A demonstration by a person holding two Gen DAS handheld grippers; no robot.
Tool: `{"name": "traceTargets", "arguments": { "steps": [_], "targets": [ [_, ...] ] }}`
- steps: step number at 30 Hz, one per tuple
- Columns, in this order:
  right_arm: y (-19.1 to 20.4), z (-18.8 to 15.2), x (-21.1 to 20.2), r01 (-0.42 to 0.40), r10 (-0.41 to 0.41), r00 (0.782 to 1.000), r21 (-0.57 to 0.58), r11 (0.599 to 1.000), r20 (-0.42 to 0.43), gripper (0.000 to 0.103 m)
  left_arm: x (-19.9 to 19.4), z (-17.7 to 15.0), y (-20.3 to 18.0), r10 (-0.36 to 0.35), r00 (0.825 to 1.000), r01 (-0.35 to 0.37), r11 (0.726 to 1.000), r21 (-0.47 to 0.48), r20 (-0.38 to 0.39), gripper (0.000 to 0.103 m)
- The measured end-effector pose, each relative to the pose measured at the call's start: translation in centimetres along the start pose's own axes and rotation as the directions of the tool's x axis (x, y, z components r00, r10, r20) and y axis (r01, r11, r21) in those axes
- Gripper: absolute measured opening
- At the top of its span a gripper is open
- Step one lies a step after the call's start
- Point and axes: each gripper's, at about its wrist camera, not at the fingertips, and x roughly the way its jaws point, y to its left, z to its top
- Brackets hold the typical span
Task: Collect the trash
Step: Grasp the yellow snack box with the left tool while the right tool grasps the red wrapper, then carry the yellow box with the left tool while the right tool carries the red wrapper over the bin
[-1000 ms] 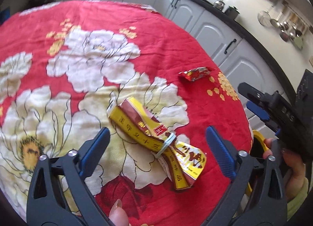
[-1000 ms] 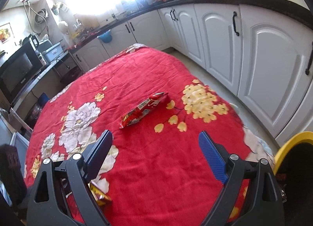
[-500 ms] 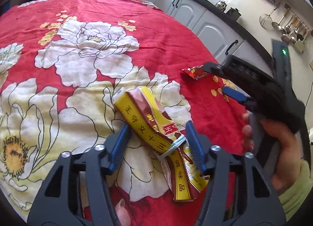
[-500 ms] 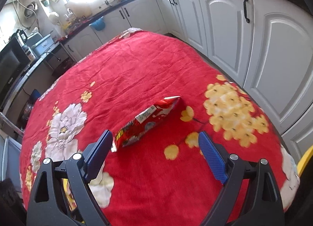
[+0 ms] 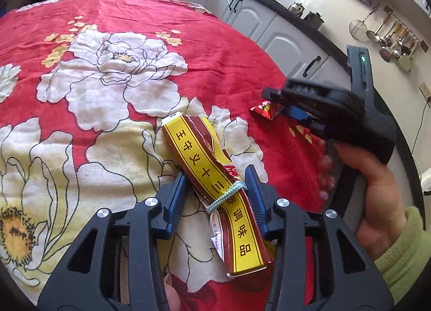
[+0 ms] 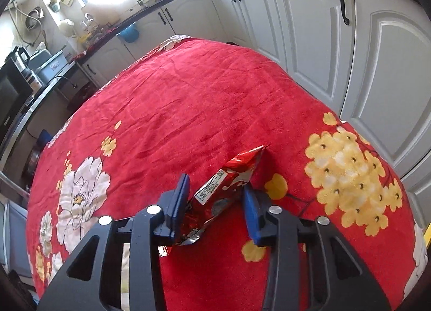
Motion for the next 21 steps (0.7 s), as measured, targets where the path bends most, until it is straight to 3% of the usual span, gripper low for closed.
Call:
{"name": "traceTargets", "arguments": {
  "steps": [9, 21],
  "targets": [
    [-0.9, -3.8, -3.5, -0.026, 0.027, 1.000, -0.065, 0.998, 0.008, 0.025, -0.7, -0.1, 0.2, -0.036, 0.999, 0.036, 0.999, -0.006, -0.005, 0.029],
    [-4.1, -8.3, -9.7, -0.041, 0.044, 0.997, -0.048, 0.998, 0.069, 0.020, -2.0, -1.1, -3.5, -0.044, 0.998, 0.040, 0.991, 0.125, 0.034, 0.027]
  ]
}}
